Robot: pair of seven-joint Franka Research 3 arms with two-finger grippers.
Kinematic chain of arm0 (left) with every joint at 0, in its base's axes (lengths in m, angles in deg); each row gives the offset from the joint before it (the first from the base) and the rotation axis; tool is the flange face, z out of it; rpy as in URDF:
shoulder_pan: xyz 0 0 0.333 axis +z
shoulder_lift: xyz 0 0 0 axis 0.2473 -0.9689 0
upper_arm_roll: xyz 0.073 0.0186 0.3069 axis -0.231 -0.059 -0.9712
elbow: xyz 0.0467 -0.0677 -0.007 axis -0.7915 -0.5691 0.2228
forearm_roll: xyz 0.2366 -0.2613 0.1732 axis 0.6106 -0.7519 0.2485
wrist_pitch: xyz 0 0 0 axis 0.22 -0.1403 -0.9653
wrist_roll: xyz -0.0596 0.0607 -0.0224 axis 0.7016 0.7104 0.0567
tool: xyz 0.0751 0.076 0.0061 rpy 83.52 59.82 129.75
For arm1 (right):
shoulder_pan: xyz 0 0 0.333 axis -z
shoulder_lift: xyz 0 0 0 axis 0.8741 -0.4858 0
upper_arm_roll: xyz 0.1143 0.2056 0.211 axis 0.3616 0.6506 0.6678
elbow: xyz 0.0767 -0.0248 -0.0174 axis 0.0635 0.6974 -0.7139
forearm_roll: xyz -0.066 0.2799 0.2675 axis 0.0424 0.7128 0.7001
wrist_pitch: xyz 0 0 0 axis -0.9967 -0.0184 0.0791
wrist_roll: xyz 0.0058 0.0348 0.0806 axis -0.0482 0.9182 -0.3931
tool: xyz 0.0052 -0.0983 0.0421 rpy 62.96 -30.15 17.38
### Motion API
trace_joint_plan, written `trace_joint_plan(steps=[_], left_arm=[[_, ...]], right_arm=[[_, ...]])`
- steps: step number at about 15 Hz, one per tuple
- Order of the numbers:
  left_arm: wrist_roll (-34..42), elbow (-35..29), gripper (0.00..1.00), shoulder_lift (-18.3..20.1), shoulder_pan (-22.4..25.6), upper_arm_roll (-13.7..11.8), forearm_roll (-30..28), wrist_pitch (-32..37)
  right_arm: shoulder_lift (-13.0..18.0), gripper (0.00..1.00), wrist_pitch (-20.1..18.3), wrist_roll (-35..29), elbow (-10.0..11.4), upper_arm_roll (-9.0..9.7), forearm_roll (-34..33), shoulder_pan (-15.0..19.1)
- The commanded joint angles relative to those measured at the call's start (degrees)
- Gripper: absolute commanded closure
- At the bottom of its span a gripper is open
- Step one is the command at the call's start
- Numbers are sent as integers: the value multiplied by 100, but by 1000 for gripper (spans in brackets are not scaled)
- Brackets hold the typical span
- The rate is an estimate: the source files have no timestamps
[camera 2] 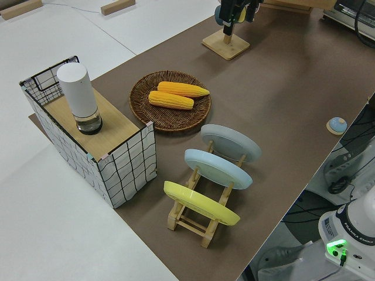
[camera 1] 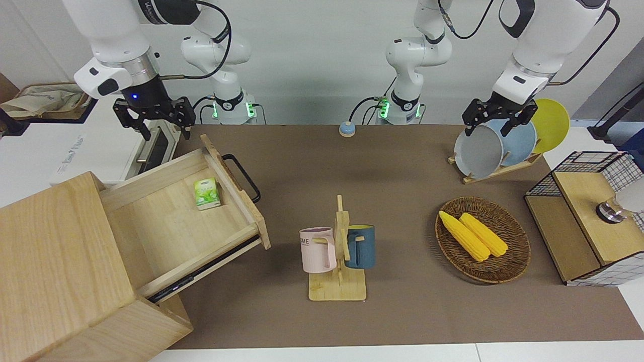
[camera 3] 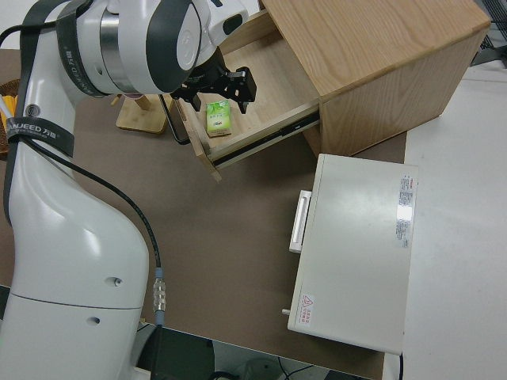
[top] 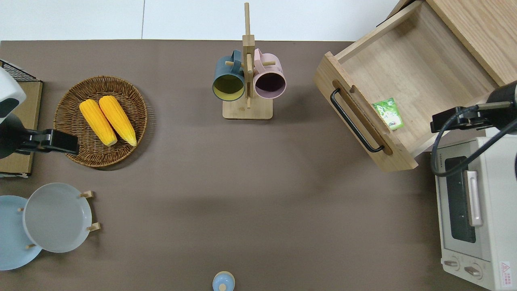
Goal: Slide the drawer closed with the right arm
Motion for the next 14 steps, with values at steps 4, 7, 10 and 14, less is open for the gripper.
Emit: trace_joint_plan(steps=[4,7,10,14], left_arm=[[51,140,7,-65,31,41,99,113],[51,149,7,-65,31,41,99,113],[51,149,7,-65,31,41,99,113],[51,149,7,-65,31,41,99,113]], right_arm=[[6,1000,-35,198,8,42,148,98],[6,1000,-35,215,8,42,148,106],[6,1000,-131,207,8,42,139,89],[50,1000,-403,145,-132,42,157,-16]])
